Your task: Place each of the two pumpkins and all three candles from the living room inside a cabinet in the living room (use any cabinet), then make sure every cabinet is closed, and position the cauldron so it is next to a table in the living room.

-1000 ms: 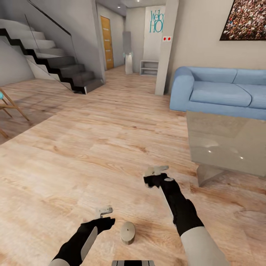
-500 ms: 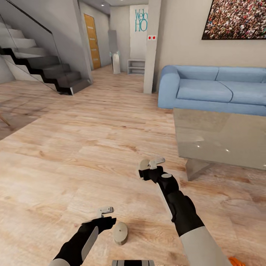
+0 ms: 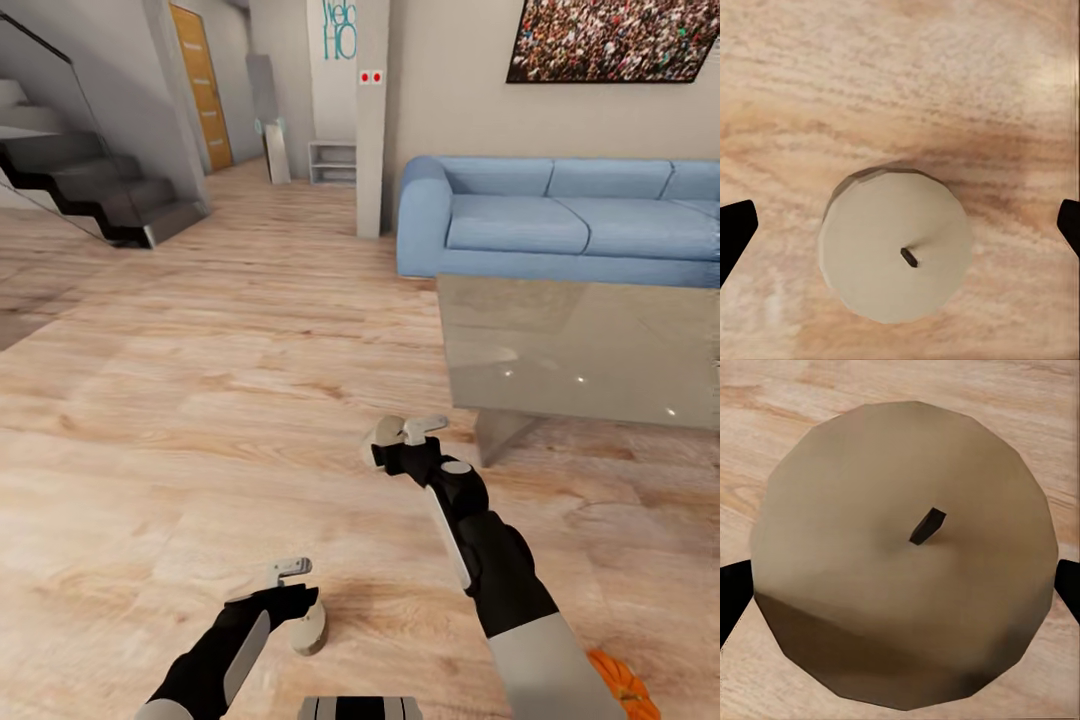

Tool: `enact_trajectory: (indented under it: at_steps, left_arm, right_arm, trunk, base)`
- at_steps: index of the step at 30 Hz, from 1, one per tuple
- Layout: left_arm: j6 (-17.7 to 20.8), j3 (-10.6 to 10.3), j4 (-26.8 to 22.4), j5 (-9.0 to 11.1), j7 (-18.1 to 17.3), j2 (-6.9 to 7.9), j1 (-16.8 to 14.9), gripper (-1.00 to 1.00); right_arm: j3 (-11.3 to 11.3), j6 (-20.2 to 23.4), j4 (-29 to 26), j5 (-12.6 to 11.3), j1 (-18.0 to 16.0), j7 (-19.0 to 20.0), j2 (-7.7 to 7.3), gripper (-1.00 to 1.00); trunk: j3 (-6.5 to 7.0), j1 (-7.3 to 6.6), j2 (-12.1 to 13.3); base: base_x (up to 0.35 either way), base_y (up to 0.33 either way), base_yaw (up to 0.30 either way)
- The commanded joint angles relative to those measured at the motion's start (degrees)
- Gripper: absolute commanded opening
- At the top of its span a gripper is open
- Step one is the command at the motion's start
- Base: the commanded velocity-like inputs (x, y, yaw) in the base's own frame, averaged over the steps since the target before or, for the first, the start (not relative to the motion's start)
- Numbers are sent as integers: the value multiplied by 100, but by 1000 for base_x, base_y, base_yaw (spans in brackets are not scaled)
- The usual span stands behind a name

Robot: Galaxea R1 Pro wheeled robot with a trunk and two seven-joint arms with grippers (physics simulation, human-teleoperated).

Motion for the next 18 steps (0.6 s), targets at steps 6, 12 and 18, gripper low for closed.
enact_trajectory:
  at_steps: [6,12,18]
  left_arm:
    - [0,-9,-113,4,-7,-31,0,100]
    - [-8,-2,-170,7,-11,-26,0,100]
    - [-9,-1,-161,5,-7,-26,0,100]
  right_arm:
    - [-1,-6,-54,-274,-2,5,-20,-100]
    - [1,-9,-60,-305,-3,18,-24,-100]
    - [3,-8,-60,-307,-5,275,-28,-100]
  trunk:
    - [22,2,-2]
    - [0,7,-4]
    - [-130,23,-12]
  base:
    - [0,0,-207]
    - [0,0,-106]
    - [0,0,-10]
